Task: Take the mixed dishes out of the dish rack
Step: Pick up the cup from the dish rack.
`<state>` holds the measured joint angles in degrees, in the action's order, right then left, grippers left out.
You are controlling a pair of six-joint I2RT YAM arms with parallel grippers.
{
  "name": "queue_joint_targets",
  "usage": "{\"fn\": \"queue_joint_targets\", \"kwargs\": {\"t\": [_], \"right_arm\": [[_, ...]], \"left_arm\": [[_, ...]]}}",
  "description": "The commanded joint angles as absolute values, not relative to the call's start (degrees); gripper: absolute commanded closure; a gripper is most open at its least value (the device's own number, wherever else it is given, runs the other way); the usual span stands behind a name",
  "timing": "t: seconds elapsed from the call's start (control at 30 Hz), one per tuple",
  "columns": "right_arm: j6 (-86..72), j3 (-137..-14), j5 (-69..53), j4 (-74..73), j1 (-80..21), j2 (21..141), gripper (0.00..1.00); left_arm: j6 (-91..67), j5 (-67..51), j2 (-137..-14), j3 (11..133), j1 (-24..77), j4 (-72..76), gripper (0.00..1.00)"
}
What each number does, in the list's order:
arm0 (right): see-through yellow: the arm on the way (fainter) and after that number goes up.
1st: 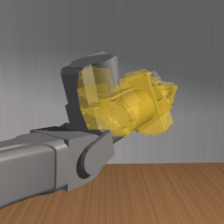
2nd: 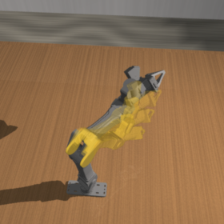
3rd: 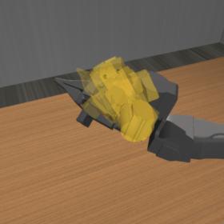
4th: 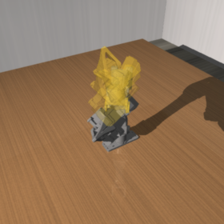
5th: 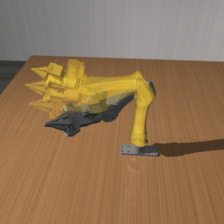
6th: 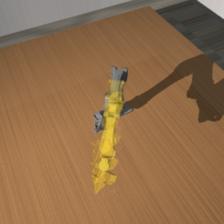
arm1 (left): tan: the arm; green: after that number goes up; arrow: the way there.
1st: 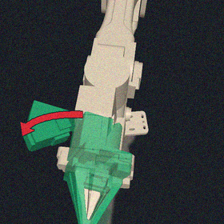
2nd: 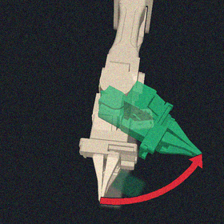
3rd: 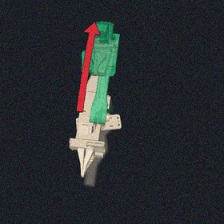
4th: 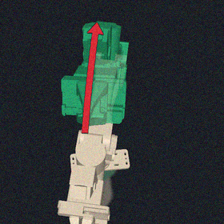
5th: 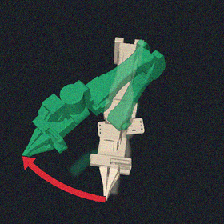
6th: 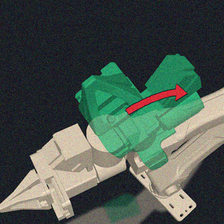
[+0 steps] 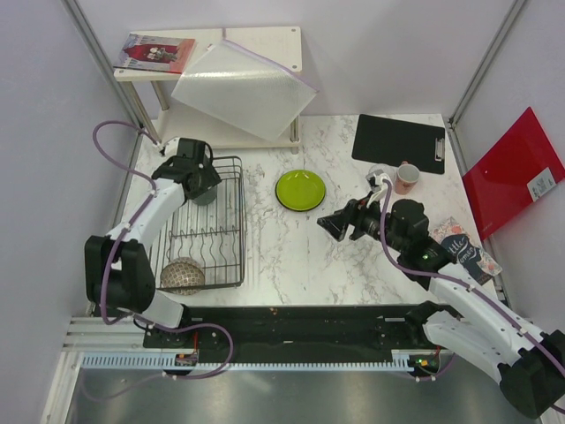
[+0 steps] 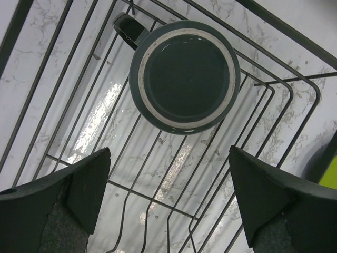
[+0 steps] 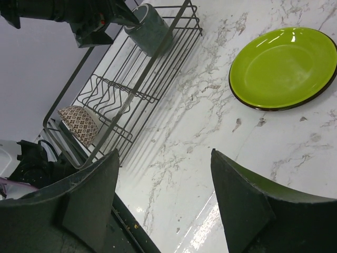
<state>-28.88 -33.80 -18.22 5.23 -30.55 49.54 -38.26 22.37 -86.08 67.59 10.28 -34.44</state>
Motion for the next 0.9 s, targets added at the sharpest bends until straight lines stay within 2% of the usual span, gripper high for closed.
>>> {"fn": "queue_joint_targets", "kwargs": {"t": [0.0, 0.87], "right_arm": [[-31.4, -30.6, -19.3, 11.6, -30.8, 46.2, 0.23], [-32.1, -29.1, -18.8, 10.6, -30.8, 47.7, 0.23]], "left_arm": [[-45.2, 23.6, -90.1, 70.9, 9.9, -32.5, 0.01], [-43.7, 22.8, -103.4, 76.7, 5.5, -29.7, 0.01]]}}
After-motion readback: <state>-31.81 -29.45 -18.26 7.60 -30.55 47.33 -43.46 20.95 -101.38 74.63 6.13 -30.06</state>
